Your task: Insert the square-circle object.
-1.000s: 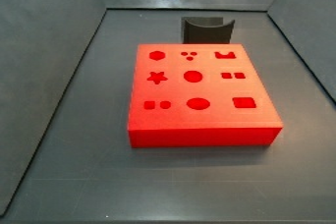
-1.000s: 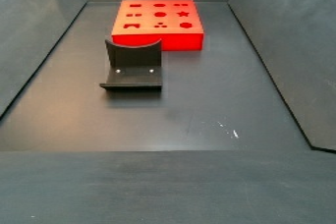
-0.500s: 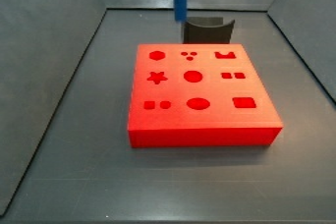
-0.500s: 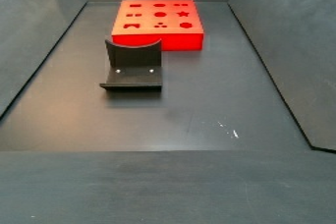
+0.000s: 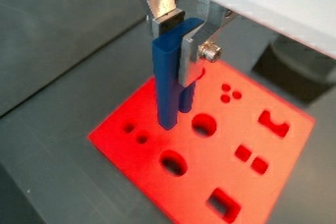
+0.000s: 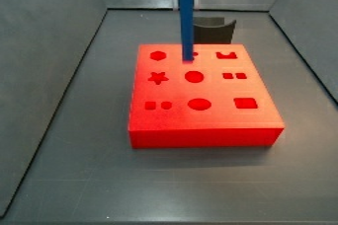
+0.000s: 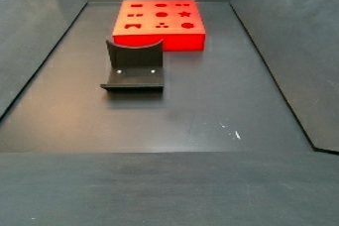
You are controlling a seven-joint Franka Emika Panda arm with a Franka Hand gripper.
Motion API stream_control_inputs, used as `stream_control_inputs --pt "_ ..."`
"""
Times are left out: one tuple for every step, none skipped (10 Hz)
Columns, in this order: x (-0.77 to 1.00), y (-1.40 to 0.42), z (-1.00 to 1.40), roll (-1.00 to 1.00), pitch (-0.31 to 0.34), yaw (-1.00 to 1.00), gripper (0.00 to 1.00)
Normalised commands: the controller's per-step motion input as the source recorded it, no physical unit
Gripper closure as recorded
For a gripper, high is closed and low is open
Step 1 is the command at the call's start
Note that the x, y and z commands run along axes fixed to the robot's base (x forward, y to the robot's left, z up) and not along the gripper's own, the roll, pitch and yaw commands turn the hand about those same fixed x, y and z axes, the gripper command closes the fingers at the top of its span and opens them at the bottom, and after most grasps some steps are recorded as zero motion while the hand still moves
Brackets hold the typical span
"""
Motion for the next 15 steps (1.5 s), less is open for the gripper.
stream_control_inputs --pt "0.0 -0.1 -0.41 0.0 0.036 -0.99 1.0" --pt "0.0 -0.07 -0.34 0.0 0.0 -1.0 1.0" --pt "0.0 -0.08 -0.33 0.0 0.0 -1.0 1.0" --pt "0.0 -0.02 -0.26 0.03 0.0 -1.0 1.0" --pt "-0.03 0.0 -0.29 0.07 0.013 -1.0 1.0" --pt "-0.07 0.0 -0.27 0.09 0.071 -1.0 1.0" --pt "-0.13 0.0 -0.09 0.13 0.166 -0.9 1.0" --pt "-0.17 0.0 0.0 0.18 0.229 -0.8 1.0" --pt "-0.17 0.0 0.0 0.18 0.246 -0.78 1.0" --pt "-0.17 0.0 0.0 0.18 0.246 -0.78 1.0" --pt "-0.17 -0.03 0.0 0.19 0.24 -0.79 1.0" --pt "0.0 -0.39 0.0 0.07 0.059 -0.75 1.0" --pt "0.07 -0.41 -0.11 0.01 0.0 -0.8 1.0" --pt "0.0 -0.3 -0.17 0.0 -0.021 -0.91 1.0" --pt "0.0 -0.24 -0.17 0.0 -0.02 -0.95 1.0"
